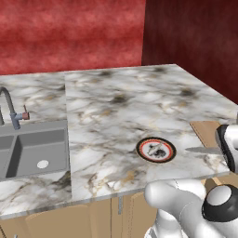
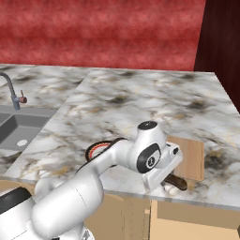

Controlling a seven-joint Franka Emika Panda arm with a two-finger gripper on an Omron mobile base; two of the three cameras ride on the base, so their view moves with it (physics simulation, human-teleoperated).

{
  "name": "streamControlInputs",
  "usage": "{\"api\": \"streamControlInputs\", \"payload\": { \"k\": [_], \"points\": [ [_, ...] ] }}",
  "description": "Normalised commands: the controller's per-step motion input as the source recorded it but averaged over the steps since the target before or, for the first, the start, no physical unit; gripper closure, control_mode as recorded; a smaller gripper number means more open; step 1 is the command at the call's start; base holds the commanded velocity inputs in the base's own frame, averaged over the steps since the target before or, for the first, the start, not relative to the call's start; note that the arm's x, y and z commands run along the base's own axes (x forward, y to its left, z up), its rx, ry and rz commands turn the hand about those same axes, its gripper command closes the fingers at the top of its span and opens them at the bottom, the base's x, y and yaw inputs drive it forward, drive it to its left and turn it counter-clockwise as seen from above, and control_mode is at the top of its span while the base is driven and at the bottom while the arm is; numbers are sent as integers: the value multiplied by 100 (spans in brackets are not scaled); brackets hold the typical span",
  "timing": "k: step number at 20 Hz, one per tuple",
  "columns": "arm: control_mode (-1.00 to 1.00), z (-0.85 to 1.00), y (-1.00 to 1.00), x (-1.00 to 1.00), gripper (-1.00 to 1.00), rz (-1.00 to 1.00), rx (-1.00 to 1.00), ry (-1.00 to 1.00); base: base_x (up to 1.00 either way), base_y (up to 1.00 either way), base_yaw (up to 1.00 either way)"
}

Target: Pick up the knife from the drawer and place it on the cutting board. Then place the meat from the plate to the cutting board.

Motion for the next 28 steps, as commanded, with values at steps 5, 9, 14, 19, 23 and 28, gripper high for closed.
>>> {"api": "streamControlInputs", "payload": {
  "k": [5,9,14,19,23,28],
  "points": [
    [-100,2,-9,38,100,0,0,0,0,0,0],
    [-100,0,-1,41,100,0,0,0,0,0,0],
    [-100,0,-4,53,100,1,3,0,0,0,0],
    [-100,0,-18,63,100,5,7,0,0,0,0],
    [-100,0,-25,69,100,6,9,0,0,0,0],
    [-100,-19,-33,60,100,3,2,3,0,0,0]
  ]
}}
